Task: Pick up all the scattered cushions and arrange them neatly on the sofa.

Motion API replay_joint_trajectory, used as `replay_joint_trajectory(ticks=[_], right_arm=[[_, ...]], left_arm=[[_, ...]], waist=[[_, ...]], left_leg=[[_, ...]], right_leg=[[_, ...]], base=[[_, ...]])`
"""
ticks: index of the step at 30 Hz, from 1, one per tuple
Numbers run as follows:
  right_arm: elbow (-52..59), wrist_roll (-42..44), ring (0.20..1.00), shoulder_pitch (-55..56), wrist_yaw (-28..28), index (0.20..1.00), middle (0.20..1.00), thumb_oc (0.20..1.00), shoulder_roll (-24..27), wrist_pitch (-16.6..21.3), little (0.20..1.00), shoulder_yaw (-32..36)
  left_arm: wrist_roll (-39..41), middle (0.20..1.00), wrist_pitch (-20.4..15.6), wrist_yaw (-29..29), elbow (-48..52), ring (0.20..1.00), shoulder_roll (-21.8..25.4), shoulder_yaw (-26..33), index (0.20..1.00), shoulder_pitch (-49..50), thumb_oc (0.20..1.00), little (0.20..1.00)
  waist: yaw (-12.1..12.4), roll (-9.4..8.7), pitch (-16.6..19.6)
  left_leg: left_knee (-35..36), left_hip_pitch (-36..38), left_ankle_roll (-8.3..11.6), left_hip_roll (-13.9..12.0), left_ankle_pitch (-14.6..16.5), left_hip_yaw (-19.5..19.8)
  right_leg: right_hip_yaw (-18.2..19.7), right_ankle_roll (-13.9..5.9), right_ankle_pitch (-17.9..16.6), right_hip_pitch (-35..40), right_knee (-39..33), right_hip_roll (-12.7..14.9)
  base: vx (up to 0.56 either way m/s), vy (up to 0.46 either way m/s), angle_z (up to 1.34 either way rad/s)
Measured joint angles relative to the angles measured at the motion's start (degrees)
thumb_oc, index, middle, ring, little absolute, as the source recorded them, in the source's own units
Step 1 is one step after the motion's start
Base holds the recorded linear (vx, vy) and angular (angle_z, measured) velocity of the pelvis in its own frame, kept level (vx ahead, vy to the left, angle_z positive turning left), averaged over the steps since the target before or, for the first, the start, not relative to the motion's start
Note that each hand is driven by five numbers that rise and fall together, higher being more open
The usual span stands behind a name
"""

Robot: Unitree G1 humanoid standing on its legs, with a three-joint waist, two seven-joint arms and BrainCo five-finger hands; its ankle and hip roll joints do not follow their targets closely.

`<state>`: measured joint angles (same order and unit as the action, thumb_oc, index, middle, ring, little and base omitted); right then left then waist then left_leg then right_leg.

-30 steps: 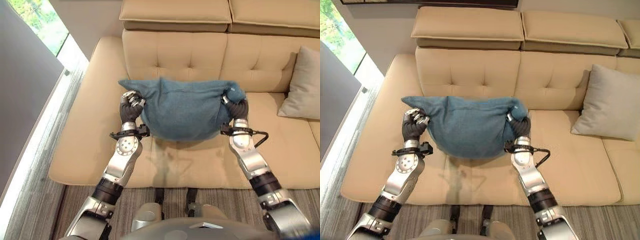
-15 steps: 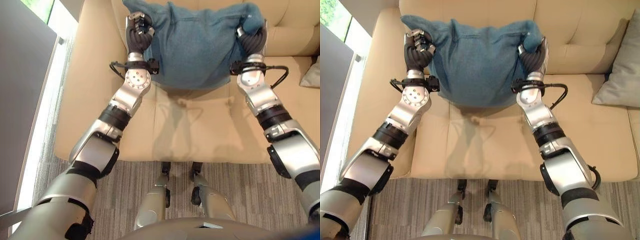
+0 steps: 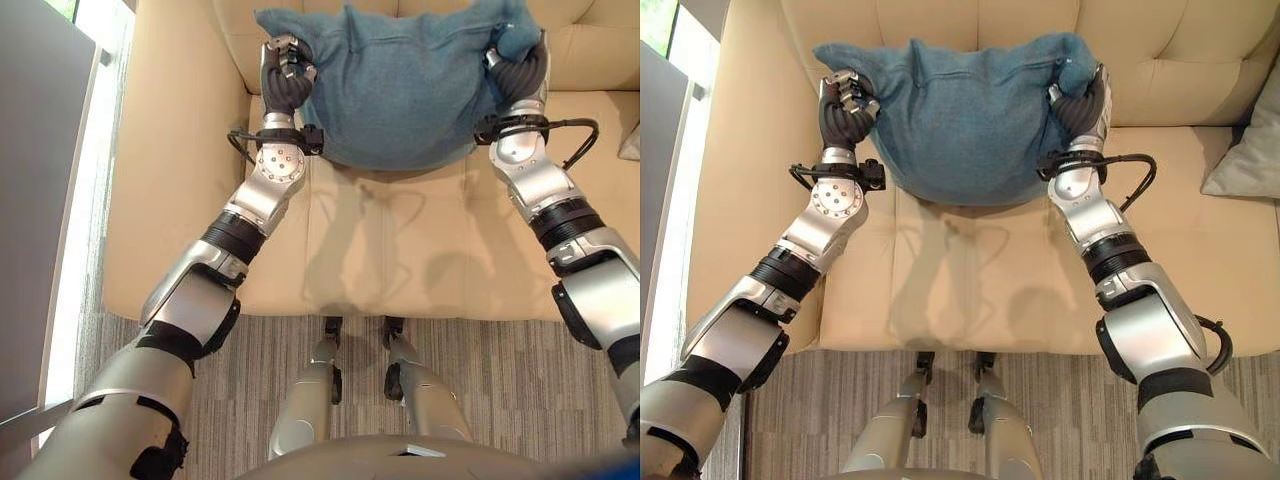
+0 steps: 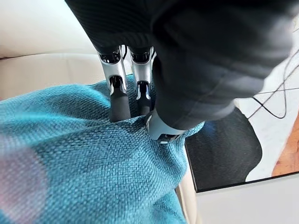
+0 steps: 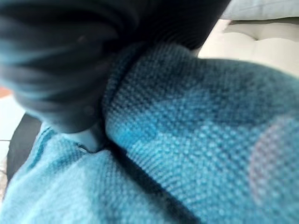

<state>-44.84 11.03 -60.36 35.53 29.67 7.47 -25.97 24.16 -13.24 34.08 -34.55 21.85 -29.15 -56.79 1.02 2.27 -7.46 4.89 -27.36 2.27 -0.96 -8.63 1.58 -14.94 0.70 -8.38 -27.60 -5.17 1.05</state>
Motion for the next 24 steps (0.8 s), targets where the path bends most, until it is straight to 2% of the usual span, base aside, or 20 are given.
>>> replay_joint_trajectory(ticks=[1, 2, 3, 6, 8, 10, 11, 12, 13, 15, 17, 19, 20, 22, 24], right_arm=[[-0.1, 0.0, 0.200, 0.1, 0.0, 0.200, 0.200, 0.200, -0.1, 0.0, 0.200, 0.0], [-0.5, -0.1, 0.724, 0.1, 0.0, 0.724, 0.724, 0.724, -0.1, 0.1, 0.724, 0.0], [-2.1, -0.4, 1.000, 0.0, 0.0, 1.000, 1.000, 1.000, -0.2, 0.4, 1.000, 0.0], [-9.1, -2.7, 1.000, -5.6, -0.1, 1.000, 1.000, 1.000, 1.2, 0.1, 1.000, -3.8], [-11.0, -6.2, 1.000, -10.5, -0.8, 1.000, 1.000, 1.000, 5.4, -1.0, 1.000, -8.9], [-10.8, -8.5, 1.000, -12.6, -0.9, 1.000, 1.000, 1.000, 7.9, -1.8, 1.000, -10.5], [-15.8, -11.4, 1.000, -16.7, -1.7, 1.000, 1.000, 1.000, 11.5, -2.9, 1.000, -16.6], [-16.9, -12.5, 1.000, -18.7, -1.8, 1.000, 1.000, 1.000, 14.5, -3.7, 1.000, -17.9], [-18.7, -13.2, 1.000, -19.1, -2.0, 1.000, 1.000, 1.000, 15.6, -3.9, 1.000, -18.4], [-28.2, -15.8, 1.000, -23.6, -4.0, 1.000, 1.000, 1.000, 18.1, -5.3, 1.000, -24.0], [-29.2, -15.7, 1.000, -24.8, -4.0, 1.000, 1.000, 1.000, 22.6, -7.2, 1.000, -21.7], [-28.6, -15.5, 1.000, -24.5, -3.9, 1.000, 1.000, 1.000, 25.3, -8.5, 1.000, -20.1], [-24.5, -14.4, 1.000, -22.0, -3.9, 1.000, 1.000, 1.000, 26.4, -8.5, 1.000, -17.2], [-18.6, -13.5, 1.000, -15.9, -3.9, 1.000, 1.000, 1.000, 27.5, -8.5, 1.000, -15.0], [-5.2, -13.4, 1.000, -4.5, -3.8, 1.000, 1.000, 1.000, 28.1, -7.8, 1.000, -10.2]], left_arm=[[0.0, 0.272, 0.0, 0.0, 0.0, 0.272, 0.0, 0.0, 0.272, 0.0, 0.272, 0.272], [-0.2, 0.947, 0.0, 0.0, -0.2, 0.947, 0.1, -0.3, 0.947, 0.0, 0.947, 0.947], [-0.3, 1.000, 0.0, -0.1, -0.4, 1.000, 0.2, -0.8, 1.000, 0.1, 1.000, 1.000], [-1.3, 1.000, 0.0, -1.3, -5.2, 1.000, 1.6, -3.6, 1.000, -4.2, 1.000, 1.000], [-2.5, 1.000, 0.3, -2.6, -8.1, 1.000, 4.5, -5.4, 1.000, -8.8, 1.000, 1.000], [-3.3, 1.000, 0.2, -2.9, -8.6, 1.000, 6.5, -5.4, 1.000, -9.9, 1.000, 1.000], [-5.1, 1.000, 0.4, -3.9, -14.8, 1.000, 8.7, -6.8, 1.000, -13.0, 1.000, 1.000], [-5.2, 1.000, 0.7, -4.0, -17.2, 1.000, 12.2, -6.7, 1.000, -14.1, 1.000, 1.000], [-5.4, 1.000, 0.6, -4.2, -18.5, 1.000, 13.2, -6.8, 1.000, -14.6, 1.000, 1.000], [-5.6, 1.000, 0.9, -5.2, -29.1, 1.000, 15.7, -8.1, 1.000, -18.5, 1.000, 1.000], [-5.5, 1.000, 2.3, -5.0, -32.6, 1.000, 20.2, -6.4, 1.000, -18.4, 1.000, 1.000], [-5.5, 1.000, 2.9, -5.0, -31.8, 1.000, 22.0, -5.3, 1.000, -17.3, 1.000, 1.000], [-5.5, 1.000, 2.7, -5.1, -26.3, 1.000, 22.6, -1.9, 1.000, -13.5, 1.000, 1.000], [-5.4, 1.000, 2.3, -5.0, -19.3, 1.000, 21.9, 0.2, 1.000, -5.5, 1.000, 1.000], [-5.6, 1.000, 1.5, -5.0, -4.5, 1.000, 20.6, 5.7, 1.000, 9.0, 1.000, 1.000]], waist=[[-0.1, 0.01, 0.0], [-0.2, 0.02, 0.0], [-0.1, 0.02, 0.0], [-0.3, 0.07, 0.0], [-0.1, 0.10, 0.1], [-0.1, 0.15, 0.1], [0.2, 0.16, 0.1], [0.1, 0.16, 0.1], [0.0, 0.15, 0.1], [0.1, 0.13, 0.1], [-0.1, 0.03, 0.1], [-0.1, -0.20, 0.1], [-0.3, -0.42, 0.2], [-0.7, -0.82, 0.1], [-1.4, -1.40, 0.1]], left_leg=[[0.0, -0.1, 0.05, 0.0, 0.0, 0.4], [0.0, -0.1, 0.16, 0.0, -0.1, 0.5], [0.0, -0.2, 0.24, 0.0, -0.2, 0.5], [0.0, -1.8, 0.55, 0.0, -0.7, 0.4], [0.0, -3.0, 0.53, 0.0, -1.2, 0.4], [-0.1, -2.8, 0.53, -0.1, -1.2, 0.3], [-0.1, -2.8, 0.54, -0.1, -1.2, 0.4], [-0.1, -2.8, 0.55, -0.1, -1.2, 0.4], [-0.1, -2.6, 0.55, -0.1, -1.2, 0.4], [-0.2, -2.6, 0.55, -0.1, -1.2, 0.5], [-0.2, -2.5, 0.55, -0.1, -1.2, 0.6], [-0.1, -2.1, 0.55, -0.1, -1.2, 0.6], [0.0, -1.6, 0.55, -0.1, -1.2, 0.5], [0.1, -0.1, 0.55, -0.1, -1.2, 0.5], [0.3, 2.1, 0.63, -0.1, -1.1, 0.6]], right_leg=[[0.0, 0.00, 0.0, 0.0, 0.0, 0.0], [0.0, -0.02, 0.0, -0.1, 0.0, 0.0], [0.0, -0.05, 0.0, -0.1, 0.0, 0.0], [0.1, -0.41, -0.6, -1.8, 0.0, 0.0], [0.1, -0.14, -1.1, -3.0, 0.0, 0.0], [0.2, -0.15, -1.1, -2.8, 0.1, -0.1], [0.1, -0.14, -1.1, -2.8, 0.1, -0.1], [0.1, -0.13, -1.1, -2.8, 0.1, 0.0], [0.0, -0.15, -1.1, -2.4, 0.1, 0.0], [-0.1, -0.15, -1.1, -2.3, 0.1, -0.1], [-0.1, -0.15, -1.1, -2.2, 0.1, 0.0], [-0.1, -0.21, -1.1, -1.9, 0.3, 0.0], [0.0, -0.30, -1.0, -1.6, 0.4, 0.0], [0.0, -0.86, -0.6, -0.2, 0.7, 0.0], [0.1, -1.62, 0.0, 1.9, 1.0, 0.1]], base=[[0.00, 0.000, 0.00], [0.00, -0.005, 0.04], [0.00, 0.000, 0.00], [0.00, -0.006, -0.01], [0.00, -0.025, -0.03], [0.02, -0.038, -0.01], [0.03, -0.034, 0.01], [0.03, -0.051, 0.04], [0.04, -0.068, 0.07], [0.02, -0.051, 0.07], [0.00, 0.000, 0.00], [0.00, 0.000, 0.00], [0.00, 0.000, 0.00], [0.02, -0.008, -0.01], [0.10, -0.015, 0.02]])
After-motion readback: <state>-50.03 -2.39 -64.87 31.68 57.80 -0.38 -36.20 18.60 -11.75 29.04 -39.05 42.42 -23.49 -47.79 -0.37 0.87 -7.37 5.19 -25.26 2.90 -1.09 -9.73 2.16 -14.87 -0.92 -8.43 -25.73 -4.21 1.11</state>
